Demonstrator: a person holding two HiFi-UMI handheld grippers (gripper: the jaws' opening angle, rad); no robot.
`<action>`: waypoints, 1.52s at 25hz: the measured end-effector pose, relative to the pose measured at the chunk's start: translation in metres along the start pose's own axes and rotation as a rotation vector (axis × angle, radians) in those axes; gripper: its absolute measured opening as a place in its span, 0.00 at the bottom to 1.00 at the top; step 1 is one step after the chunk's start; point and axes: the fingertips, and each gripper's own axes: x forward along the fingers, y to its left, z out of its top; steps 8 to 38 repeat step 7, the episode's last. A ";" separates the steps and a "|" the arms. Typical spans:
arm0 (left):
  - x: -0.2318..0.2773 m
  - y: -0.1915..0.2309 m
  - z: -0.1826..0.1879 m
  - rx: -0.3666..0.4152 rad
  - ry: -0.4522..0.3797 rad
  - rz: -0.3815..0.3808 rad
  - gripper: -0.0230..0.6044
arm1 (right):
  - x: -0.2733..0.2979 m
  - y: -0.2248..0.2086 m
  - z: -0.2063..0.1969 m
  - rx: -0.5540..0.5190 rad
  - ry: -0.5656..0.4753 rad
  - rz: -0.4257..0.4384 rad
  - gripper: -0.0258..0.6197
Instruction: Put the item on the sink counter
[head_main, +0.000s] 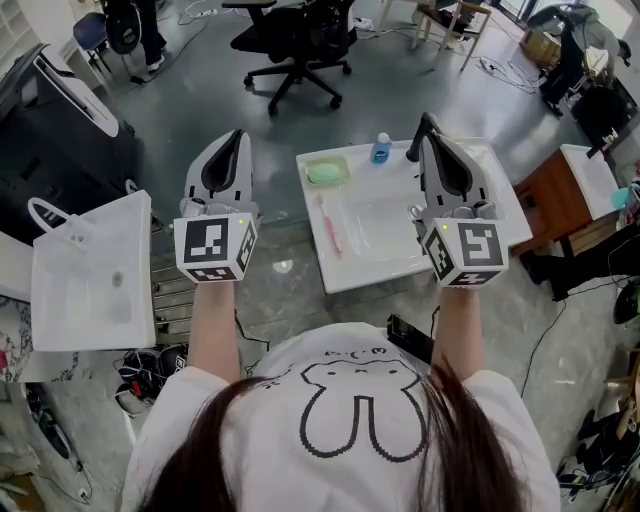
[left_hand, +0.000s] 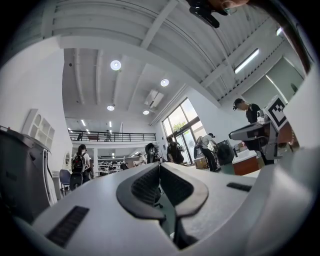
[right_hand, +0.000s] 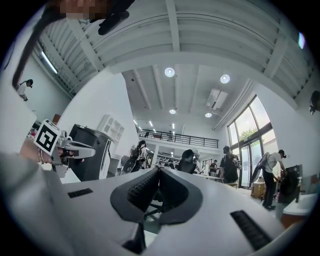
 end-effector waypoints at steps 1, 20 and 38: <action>0.000 0.000 0.001 0.001 -0.001 -0.001 0.05 | 0.000 0.000 0.000 -0.001 0.001 0.000 0.09; -0.003 -0.005 0.005 0.005 -0.003 -0.010 0.05 | -0.006 0.003 -0.001 0.007 0.009 0.010 0.09; -0.003 -0.005 0.005 0.005 -0.003 -0.010 0.05 | -0.006 0.003 -0.001 0.007 0.009 0.010 0.09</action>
